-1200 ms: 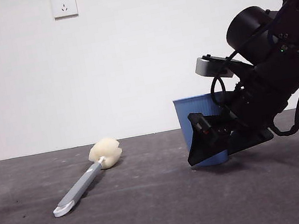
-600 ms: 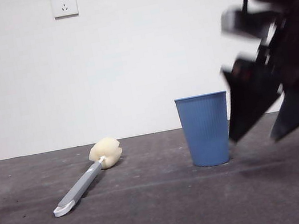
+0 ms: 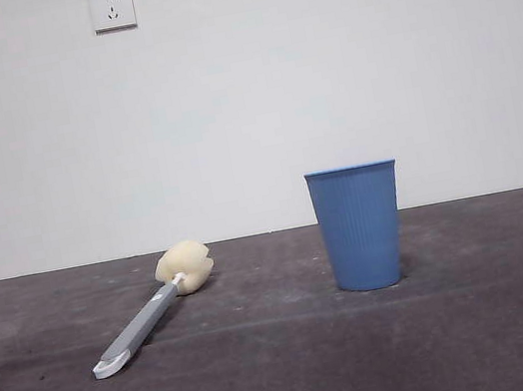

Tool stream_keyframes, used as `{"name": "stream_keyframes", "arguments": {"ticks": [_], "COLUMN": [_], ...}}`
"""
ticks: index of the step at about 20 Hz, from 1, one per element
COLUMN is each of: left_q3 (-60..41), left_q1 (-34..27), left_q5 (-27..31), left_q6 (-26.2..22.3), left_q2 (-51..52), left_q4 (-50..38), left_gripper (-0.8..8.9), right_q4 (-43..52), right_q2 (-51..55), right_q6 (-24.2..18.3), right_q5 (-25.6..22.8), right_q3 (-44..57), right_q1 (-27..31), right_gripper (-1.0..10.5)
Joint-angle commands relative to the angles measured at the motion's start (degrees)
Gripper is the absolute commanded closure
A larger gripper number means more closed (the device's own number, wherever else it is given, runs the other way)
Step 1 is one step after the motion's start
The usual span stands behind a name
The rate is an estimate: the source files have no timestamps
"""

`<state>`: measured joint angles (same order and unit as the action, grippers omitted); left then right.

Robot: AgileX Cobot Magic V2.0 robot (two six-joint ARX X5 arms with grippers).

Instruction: Pick up the cup brush,pick up the cup,insert the brush into the cup,clean the cup,put the cup brush back,put the cup back to the fixed position on the table

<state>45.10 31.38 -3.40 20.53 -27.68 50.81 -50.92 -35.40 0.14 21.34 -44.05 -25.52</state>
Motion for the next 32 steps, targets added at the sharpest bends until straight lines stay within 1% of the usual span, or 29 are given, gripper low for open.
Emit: {"name": "stream_keyframes", "arguments": {"ticks": [1, 6, 14, 17, 32], "left_q3": [-0.3, -0.3, -0.3, -0.3, -0.3], "left_q1": [0.2, 0.2, 0.2, 0.2, 0.2], "left_q5": [0.0, 0.0, 0.4, 0.4, 0.4], "left_q6": [-0.9, -0.9, -1.2, -1.1, -1.1], "left_q2": [0.1, 0.1, 0.1, 0.1, 0.1], "left_q4": [0.1, 1.1, 1.8, 1.7, 1.6], "left_gripper": [8.20, 8.21, 8.18, 8.18, 8.18], "right_q4": [-2.9, -6.9, -6.8, -7.5, -7.6], "right_q2": [0.5, 0.5, 0.5, 0.5, 0.5], "right_q6": [0.9, 0.9, 1.1, 3.5, 3.4], "right_q5": [1.5, 1.3, 1.1, 1.1, 0.8], "right_q3": [-0.2, -0.3, -0.3, -0.3, -0.3], "right_q1": [-0.2, -0.2, -0.2, -0.1, -0.1], "right_gripper": [9.6, 9.6, 9.5, 9.4, 9.4]}}
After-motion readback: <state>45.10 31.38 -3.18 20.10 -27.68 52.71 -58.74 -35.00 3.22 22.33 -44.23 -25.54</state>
